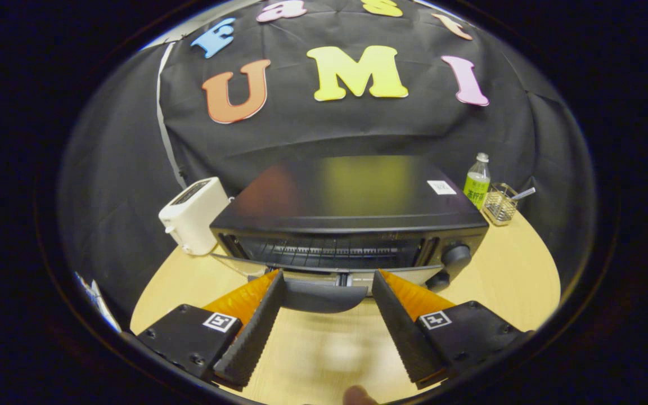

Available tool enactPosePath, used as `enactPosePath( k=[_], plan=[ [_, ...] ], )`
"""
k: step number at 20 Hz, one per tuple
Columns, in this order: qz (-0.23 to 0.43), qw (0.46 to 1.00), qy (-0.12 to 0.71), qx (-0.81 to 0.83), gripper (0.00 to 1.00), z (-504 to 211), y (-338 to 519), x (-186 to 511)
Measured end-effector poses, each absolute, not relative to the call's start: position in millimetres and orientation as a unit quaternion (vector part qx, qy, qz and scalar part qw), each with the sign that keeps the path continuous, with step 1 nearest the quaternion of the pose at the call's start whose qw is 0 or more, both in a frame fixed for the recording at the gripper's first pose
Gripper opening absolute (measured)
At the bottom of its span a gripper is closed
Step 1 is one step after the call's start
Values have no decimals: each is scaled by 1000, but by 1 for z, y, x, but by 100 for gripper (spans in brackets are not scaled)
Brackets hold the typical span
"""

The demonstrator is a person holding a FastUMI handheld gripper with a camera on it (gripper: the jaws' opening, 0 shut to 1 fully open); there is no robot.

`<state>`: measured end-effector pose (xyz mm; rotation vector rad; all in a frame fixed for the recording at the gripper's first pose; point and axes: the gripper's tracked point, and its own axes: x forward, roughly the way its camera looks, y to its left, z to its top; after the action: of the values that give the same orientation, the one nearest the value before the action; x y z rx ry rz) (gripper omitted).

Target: Open the toaster oven, put the food inside, and close the toaster oven door.

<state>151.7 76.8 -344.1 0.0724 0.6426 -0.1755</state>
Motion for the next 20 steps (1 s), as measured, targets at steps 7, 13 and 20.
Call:
enactPosePath(
  k=[7,13,20],
  plan=[
    [-69,917,389,53,99,-379,74,91],
    [-64,959,276,20,100,-286,74,147],
    [-112,955,274,23,100,-285,63,194]
  ],
)
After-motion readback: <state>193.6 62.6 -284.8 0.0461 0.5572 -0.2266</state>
